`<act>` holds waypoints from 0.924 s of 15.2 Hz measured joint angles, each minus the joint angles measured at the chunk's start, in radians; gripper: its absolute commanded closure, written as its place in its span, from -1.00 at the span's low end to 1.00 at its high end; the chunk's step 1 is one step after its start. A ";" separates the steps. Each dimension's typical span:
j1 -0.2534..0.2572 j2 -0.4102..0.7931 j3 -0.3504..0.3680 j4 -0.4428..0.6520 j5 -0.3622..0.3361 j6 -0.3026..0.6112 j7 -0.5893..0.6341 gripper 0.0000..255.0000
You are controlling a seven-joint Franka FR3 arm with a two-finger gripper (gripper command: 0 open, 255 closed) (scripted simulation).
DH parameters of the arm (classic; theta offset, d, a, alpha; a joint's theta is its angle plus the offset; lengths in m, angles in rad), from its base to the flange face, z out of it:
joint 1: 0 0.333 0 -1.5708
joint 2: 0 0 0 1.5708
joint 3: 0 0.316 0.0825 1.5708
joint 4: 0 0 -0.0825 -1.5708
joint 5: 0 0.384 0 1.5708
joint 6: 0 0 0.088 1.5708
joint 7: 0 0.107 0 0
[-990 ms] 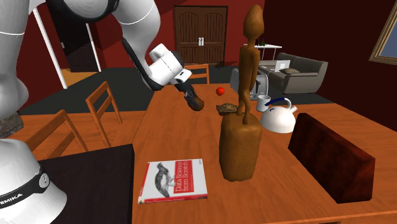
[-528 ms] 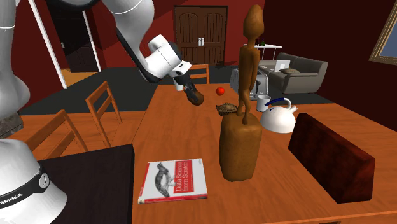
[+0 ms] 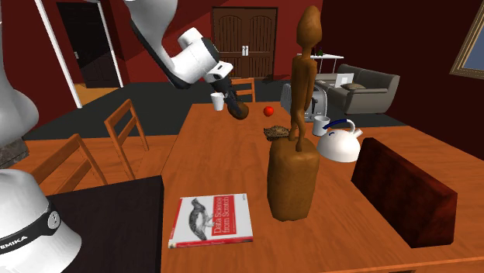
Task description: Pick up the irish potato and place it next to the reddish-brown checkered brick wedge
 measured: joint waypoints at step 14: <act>-0.149 -0.102 0.087 -0.014 0.176 0.020 -0.191 1.00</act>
